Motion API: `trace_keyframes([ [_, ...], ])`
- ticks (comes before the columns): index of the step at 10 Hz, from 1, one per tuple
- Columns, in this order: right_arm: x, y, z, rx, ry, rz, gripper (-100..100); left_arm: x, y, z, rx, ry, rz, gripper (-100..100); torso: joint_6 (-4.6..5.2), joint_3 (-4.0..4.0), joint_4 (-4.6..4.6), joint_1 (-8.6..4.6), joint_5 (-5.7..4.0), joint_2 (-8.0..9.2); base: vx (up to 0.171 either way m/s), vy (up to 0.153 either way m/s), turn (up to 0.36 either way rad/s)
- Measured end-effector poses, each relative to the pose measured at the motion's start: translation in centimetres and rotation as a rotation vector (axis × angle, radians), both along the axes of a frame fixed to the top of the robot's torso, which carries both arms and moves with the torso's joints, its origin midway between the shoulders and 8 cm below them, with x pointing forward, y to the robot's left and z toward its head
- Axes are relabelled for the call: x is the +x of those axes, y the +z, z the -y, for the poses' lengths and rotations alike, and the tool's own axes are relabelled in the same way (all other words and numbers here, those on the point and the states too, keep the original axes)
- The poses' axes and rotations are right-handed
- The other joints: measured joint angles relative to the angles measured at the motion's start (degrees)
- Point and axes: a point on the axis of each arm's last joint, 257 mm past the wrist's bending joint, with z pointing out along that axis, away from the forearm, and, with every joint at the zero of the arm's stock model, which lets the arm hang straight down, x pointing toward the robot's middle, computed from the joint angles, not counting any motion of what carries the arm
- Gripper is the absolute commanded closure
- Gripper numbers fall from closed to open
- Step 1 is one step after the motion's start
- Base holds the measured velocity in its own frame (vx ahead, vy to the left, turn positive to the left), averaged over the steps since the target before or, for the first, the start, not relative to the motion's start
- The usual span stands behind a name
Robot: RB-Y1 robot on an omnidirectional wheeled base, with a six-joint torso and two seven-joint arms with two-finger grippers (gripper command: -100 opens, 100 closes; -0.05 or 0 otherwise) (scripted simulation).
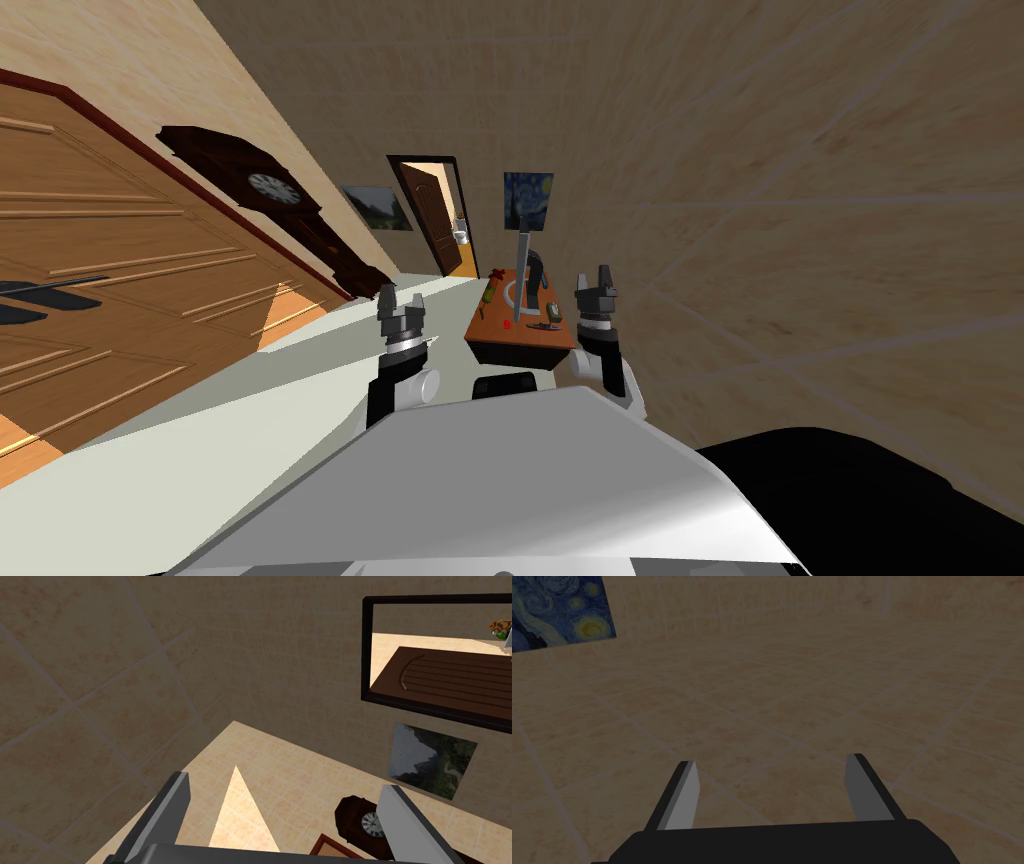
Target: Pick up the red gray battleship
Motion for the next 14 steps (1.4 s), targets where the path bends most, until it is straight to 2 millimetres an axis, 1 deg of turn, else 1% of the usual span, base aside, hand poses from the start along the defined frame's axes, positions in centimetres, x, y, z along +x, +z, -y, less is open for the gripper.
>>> trace_keyframes([
  [2,0.6,-0.6,-0.6,-0.05,0.013,-0.022,-100,0.0,0.0,0.0,0.0,0.0,0.0,0,0.0,0.12,0.04,0.04,0.01,0.22,-0.096,0.025,-0.016],
  [4,1.5,-1.8,-1.7,-0.119,0.026,-0.056,-100,0.0,0.0,0.0,0.0,0.0,0.0,0,0.0,0.28,0.11,0.11,0.02,0.49,-0.152,0.03,-0.003],
  [6,3.0,-3.6,-2.7,-0.197,0.037,-0.103,-100,0.0,0.0,0.0,0.0,0.0,0.0,0,-0.01,0.35,0.14,0.12,0.02,0.61,-0.175,0.026,0.022],
  [7,3.7,-4.9,-2.9,-0.238,0.042,-0.133,-100,0.0,0.0,0.0,0.0,0.0,0.0,0,0.0,0.4,0.15,0.04,0.01,0.69,-0.125,0.007,0.01],
  [8,3.8,-5.6,-3.3,-0.261,0.044,-0.147,-100,0.0,0.0,0.0,0.0,0.0,0.0,0,0.01,0.33,0.13,0.03,0.01,0.54,-0.083,0.016,0.035],
  [9,4.5,-6.3,-4.0,-0.296,0.047,-0.164,-100,0.0,0.0,0.0,0.0,0.0,0.0,0,-0.01,0.23,0.09,0.05,0.01,0.38,-0.119,0.034,0.071],
  [10,5.2,-7.4,-4.5,-0.338,0.051,-0.19,-100,0.0,0.0,0.0,0.0,0.0,0.0,0,-0.01,0.25,0.1,0.11,0.02,0.43,-0.086,0.026,0.018],
  [12,6.0,-9.8,-5.2,-0.403,0.054,-0.231,-100,0.0,0.0,0.0,0.0,0.0,0.0,0,-0.01,0.18,0.07,0.1,0.02,0.29,-0.064,0.024,0.045],
  [14,6.8,-11.7,-5.5,-0.466,0.056,-0.268,-100,0.0,0.0,0.0,0.0,0.0,0.0,0,-0.01,0.15,0.06,0.02,0.01,0.24,-0.067,0.01,0.057],
])
